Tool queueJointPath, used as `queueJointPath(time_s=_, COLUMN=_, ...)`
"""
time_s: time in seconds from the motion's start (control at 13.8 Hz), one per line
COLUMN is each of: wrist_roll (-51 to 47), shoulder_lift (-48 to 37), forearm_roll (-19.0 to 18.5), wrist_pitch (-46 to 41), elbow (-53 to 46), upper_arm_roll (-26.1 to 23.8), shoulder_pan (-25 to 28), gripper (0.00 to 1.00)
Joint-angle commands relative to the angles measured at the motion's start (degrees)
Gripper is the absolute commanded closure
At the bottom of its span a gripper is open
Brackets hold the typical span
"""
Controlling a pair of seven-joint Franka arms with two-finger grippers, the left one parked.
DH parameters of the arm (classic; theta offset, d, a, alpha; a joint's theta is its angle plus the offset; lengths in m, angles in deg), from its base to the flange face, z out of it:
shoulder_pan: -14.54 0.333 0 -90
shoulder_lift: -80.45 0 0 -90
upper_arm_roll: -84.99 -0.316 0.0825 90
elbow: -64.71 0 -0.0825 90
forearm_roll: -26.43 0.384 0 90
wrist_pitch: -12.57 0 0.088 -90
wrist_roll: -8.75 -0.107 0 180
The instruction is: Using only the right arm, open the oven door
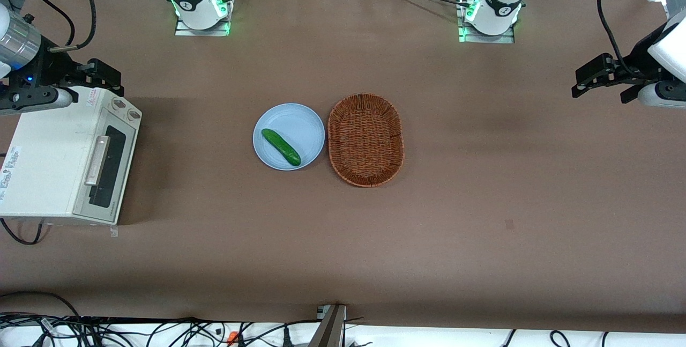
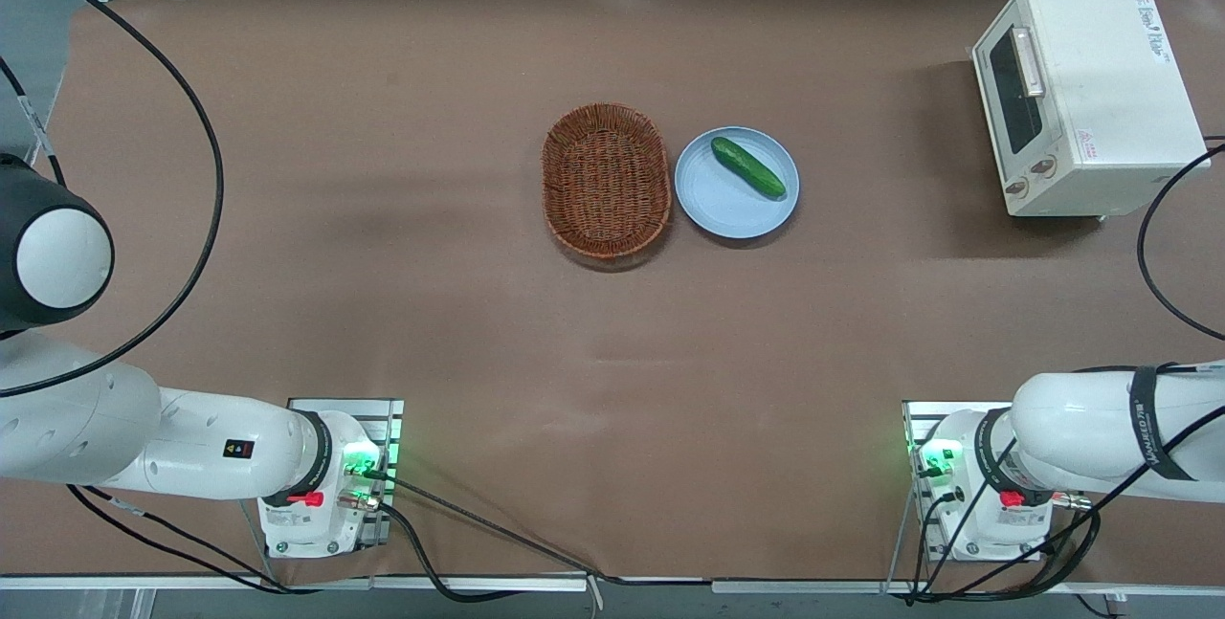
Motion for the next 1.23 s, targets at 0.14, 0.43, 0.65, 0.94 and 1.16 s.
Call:
queueJointPath(time_s=0.14, wrist_roll=1.12, shoulder_lift=-0.67, forearm_roll=0.25, wrist_pitch=-0.87, elbow=-0.69, upper_arm_roll=-0.73, shoulder_pan=-1.00, gripper=0.00)
queueJointPath(time_s=0.43, wrist_roll=1.04, shoulder_lift=-0.58, forearm_roll=0.16, wrist_pitch=-0.86, elbow=-0.52, upper_arm_roll=-0.73, shoulder_pan=-1.00, gripper=0.00)
queueJointPath(time_s=0.65, wrist_roll=1.13, shoulder_lift=-0.58, forearm_roll=0.16, wrist_pitch=-0.78, elbow=-0.25, upper_arm_roll=-0.73, shoulder_pan=-1.00, gripper=0.00)
queueJointPath(time_s=0.94, wrist_roll=1.13, shoulder_lift=-0.58, forearm_roll=-0.01, wrist_pitch=-0.69, elbow=0.01, upper_arm_roll=-0.73, shoulder_pan=-1.00, gripper=0.00)
queueJointPath(time_s=1.16, wrist_roll=1.21, shoulder_lift=-0.58, forearm_roll=-0.01, wrist_pitch=-0.78, elbow=0.10, upper_arm_roll=-0.73, shoulder_pan=-1.00, gripper=0.00)
